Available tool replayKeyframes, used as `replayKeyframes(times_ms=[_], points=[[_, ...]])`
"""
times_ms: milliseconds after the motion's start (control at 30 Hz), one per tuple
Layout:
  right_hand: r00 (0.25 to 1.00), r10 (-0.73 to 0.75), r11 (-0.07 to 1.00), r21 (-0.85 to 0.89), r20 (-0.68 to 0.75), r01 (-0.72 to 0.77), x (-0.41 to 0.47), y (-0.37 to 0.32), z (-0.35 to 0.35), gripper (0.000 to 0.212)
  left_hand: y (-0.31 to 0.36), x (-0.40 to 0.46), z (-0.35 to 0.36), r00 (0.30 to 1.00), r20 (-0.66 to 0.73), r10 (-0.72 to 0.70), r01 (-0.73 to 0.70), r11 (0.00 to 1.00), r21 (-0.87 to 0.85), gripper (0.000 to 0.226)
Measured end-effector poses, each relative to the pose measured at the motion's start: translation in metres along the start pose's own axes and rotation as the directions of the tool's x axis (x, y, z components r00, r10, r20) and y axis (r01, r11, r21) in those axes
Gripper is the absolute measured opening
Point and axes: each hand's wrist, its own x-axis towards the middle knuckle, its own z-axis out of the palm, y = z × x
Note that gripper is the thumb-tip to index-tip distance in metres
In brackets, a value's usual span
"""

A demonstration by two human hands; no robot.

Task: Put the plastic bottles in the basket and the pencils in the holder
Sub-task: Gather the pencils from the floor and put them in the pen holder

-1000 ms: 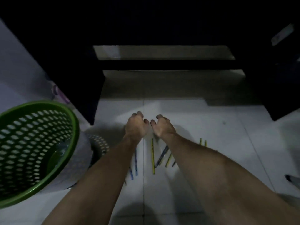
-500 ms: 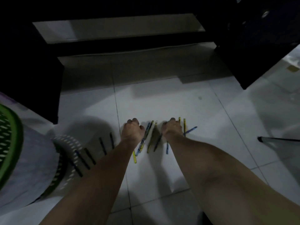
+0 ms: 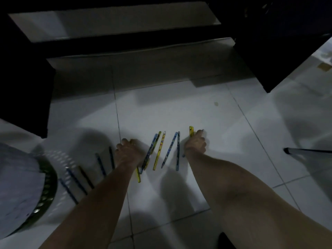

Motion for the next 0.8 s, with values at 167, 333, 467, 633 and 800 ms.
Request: replayKeyframes(times_ms=[167, 333, 467, 633, 800], points=[[1.000, -0.008, 0.989, 0.147, -0.016, 0.010, 0.014, 0.014, 0.011, 0.031, -0.008, 0.004, 0.008, 1.000, -0.017, 0.008, -0.007, 1.000, 0.025, 0.030], [0.993, -0.106, 0.993, 0.055, 0.043, 0.103, 0.018, 0.013, 0.009, 0.029, -0.002, -0.001, 0.010, 1.000, -0.007, -0.011, 0.011, 1.000, -0.017, 0.026], [0.992, -0.125, 0.992, 0.017, 0.033, 0.125, 0.011, 0.003, 0.015, 0.028, -0.002, -0.004, 0.008, 0.999, 0.035, -0.012, 0.014, 0.999, -0.050, 0.030], [0.996, -0.082, 0.997, -0.004, 0.035, 0.082, 0.004, -0.009, 0.026, 0.040, -0.001, -0.007, 0.007, 0.992, 0.054, -0.116, 0.125, 0.971, -0.205, 0.025], [0.984, -0.164, 0.985, -0.038, 0.065, 0.167, 0.003, -0.002, 0.033, 0.044, 0.000, -0.007, 0.008, 0.996, 0.065, -0.055, 0.067, 0.977, -0.202, 0.030]])
